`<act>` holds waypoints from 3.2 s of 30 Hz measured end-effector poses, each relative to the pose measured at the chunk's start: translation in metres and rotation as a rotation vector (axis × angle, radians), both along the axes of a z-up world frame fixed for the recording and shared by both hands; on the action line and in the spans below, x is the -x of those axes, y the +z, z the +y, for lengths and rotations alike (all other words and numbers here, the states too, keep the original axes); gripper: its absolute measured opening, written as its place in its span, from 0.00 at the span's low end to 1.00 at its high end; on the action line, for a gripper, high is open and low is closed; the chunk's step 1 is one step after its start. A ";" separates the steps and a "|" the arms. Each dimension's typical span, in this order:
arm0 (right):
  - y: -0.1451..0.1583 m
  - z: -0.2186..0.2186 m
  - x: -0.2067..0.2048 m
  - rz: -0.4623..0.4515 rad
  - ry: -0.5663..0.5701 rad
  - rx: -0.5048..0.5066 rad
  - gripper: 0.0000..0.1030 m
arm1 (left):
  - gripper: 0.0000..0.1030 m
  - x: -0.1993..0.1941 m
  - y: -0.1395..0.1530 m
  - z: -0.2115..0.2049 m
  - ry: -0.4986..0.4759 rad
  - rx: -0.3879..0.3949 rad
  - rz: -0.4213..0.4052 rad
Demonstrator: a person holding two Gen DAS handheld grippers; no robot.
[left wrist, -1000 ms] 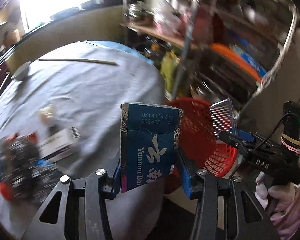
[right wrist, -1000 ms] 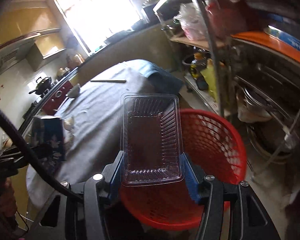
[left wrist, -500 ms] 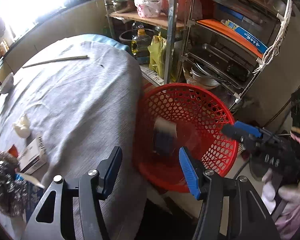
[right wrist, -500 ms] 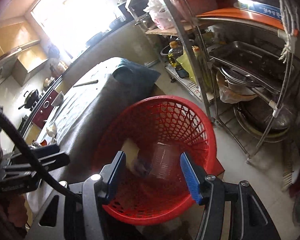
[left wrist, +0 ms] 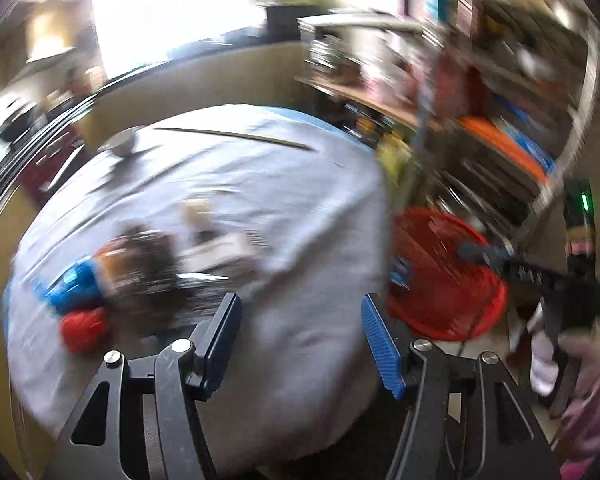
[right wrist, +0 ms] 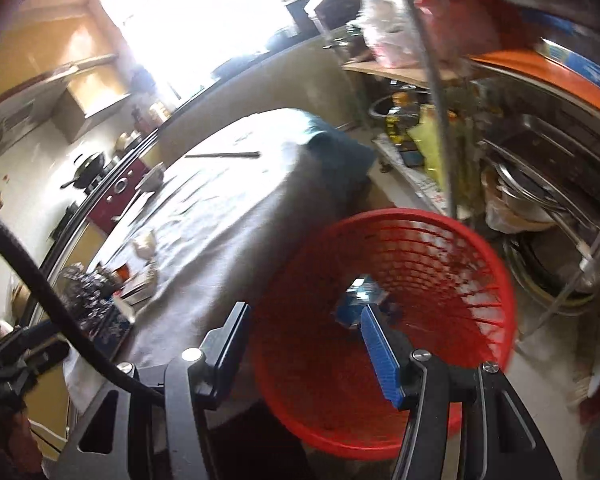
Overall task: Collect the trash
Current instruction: 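Return the left tool to the table and grasp the black plastic bag, then grasp the blue toothpaste box with the right tool while the left tool holds the black bag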
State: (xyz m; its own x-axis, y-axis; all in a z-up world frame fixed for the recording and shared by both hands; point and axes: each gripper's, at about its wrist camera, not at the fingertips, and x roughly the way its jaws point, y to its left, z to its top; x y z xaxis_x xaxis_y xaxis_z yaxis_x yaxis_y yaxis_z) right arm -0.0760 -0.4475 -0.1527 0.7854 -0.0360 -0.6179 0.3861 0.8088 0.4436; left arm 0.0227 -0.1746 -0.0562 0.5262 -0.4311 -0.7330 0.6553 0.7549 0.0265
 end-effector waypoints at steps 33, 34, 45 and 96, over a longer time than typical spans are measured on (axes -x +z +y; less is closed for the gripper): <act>0.041 0.168 -0.117 0.024 0.430 0.151 0.59 | 0.06 -0.097 0.002 0.137 0.284 0.265 0.129; 0.041 0.176 -0.123 0.021 0.453 0.150 0.59 | 0.06 -0.096 0.004 0.144 0.289 0.275 0.124; 0.016 0.199 -0.180 0.161 0.436 -0.003 0.61 | 0.10 -0.092 -0.005 0.194 0.290 0.347 0.168; 0.003 0.248 -0.245 0.372 0.336 -0.117 0.72 | 0.38 -0.101 -0.098 0.194 0.238 0.307 0.331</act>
